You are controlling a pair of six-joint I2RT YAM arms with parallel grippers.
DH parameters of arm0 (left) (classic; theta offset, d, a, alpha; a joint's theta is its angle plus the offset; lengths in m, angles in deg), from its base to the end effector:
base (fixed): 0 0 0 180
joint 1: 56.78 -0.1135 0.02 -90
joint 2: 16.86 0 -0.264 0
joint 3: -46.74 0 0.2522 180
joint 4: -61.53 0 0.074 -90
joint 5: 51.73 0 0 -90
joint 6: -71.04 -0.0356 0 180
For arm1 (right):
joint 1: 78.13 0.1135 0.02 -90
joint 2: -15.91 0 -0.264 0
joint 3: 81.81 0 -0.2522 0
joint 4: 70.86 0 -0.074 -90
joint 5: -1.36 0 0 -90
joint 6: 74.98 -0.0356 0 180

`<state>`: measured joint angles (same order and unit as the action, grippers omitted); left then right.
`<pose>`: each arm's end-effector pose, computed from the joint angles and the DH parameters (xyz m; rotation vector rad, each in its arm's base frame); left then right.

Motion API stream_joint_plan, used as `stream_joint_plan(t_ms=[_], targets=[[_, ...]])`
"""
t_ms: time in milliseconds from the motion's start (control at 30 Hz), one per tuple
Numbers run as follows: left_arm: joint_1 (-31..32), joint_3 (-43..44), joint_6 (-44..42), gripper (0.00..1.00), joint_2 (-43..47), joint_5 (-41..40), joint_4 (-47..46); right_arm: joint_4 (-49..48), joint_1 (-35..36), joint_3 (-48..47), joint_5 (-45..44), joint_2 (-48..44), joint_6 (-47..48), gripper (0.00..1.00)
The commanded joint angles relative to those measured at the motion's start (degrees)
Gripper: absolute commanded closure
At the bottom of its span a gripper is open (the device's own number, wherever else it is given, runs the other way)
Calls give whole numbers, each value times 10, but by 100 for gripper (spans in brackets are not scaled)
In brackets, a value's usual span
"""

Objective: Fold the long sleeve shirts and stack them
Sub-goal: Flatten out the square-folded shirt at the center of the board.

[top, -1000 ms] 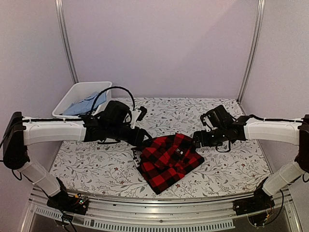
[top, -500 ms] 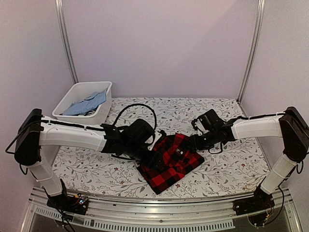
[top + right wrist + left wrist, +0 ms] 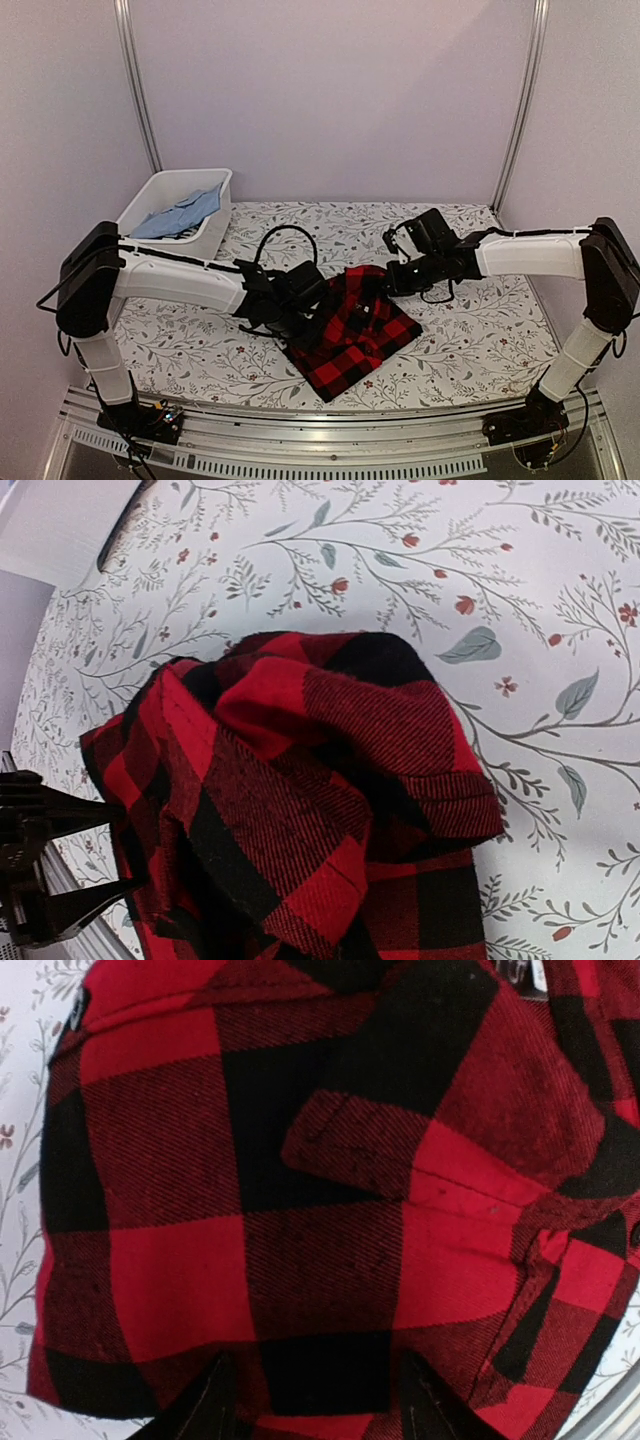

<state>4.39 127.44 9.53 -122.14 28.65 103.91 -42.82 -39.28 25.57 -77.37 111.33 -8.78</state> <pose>0.1796 -0.3139 0.1629 0.7233 2.6337 -0.2294 0.2653 0.2226 0.1941 -0.4261 2.5365 0.6920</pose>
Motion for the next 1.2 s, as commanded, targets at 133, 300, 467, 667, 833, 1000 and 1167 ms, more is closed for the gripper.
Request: stream_joint_plan(t_ms=[133, 300, 467, 667, 833, 1000, 1167], targets=[[-76, 5, -15, 49, 12, -22, -30, -25, 18, -115, 83, -14, -19, 100], [-102, 40, -66, 48, 42, -13, -21, -13, 16, -257, 64, 80, -61, 100], [-91, 29, -57, 45, 78, -15, -9, -7, 10, -391, 31, 207, -111, 100], [-79, -2, -25, 37, 106, -18, -20, -9, -11, -456, -38, 318, -163, 100], [-75, 20, -24, 33, 71, -6, -41, -9, -37, -422, -119, 324, -199, 100], [-69, 68, -36, 31, 18, 13, -63, -18, -78, -328, -183, 260, -213, 100], [-65, 116, -46, 31, -37, 40, -85, -20, -111, -249, -220, 171, -200, 100]])
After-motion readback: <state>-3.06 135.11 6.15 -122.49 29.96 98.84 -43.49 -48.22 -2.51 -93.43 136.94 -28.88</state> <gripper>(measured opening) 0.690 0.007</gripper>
